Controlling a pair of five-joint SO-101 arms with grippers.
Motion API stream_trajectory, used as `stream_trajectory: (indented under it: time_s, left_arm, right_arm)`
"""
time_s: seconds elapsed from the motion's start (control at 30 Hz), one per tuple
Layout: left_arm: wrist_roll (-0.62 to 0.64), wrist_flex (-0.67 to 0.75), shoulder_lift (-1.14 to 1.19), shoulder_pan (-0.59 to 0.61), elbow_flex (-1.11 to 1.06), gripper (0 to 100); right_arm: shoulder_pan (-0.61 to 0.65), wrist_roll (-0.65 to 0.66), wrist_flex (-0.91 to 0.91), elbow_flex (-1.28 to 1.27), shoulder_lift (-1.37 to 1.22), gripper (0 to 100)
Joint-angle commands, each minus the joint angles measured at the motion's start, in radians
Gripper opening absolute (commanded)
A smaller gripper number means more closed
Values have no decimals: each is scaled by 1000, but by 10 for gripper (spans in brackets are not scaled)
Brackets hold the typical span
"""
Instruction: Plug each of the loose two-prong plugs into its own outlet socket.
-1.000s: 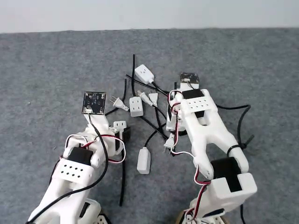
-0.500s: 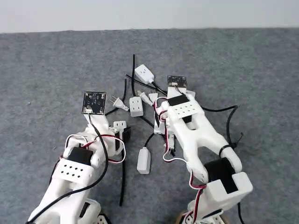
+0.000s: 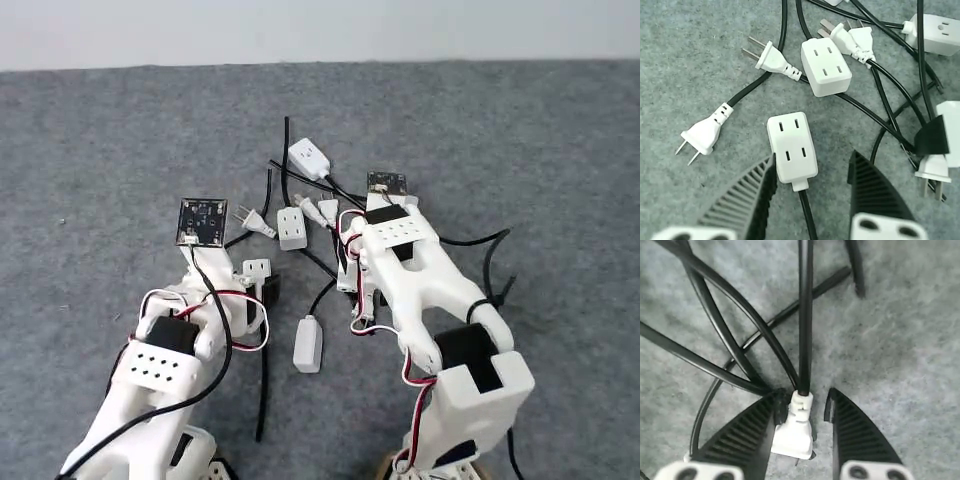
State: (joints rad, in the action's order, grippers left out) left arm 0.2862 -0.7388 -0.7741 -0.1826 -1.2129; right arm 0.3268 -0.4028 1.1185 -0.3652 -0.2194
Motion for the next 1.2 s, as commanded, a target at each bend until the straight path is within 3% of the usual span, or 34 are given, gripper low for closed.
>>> stream_trajectory:
  time_s: [0.0,0.23,0.83,1.0,1.17]
  left_arm:
    - [-9,21,-12,-8,12,227]
    - [-9,21,-12,-8,13,227]
    - [-11,21,-12,-8,12,227]
    - [-11,21,-12,-8,12,227]
    - [-11,21,-12,-8,12,227]
  right_arm:
    - [-19,-9,1,35,62,139]
    - [-42,-6,-8,-3,128,69]
    - [-35,23,-1,-2,94,86]
    - [-39,23,-5,-2,94,10]
    - [-41,23,-2,-2,96,8]
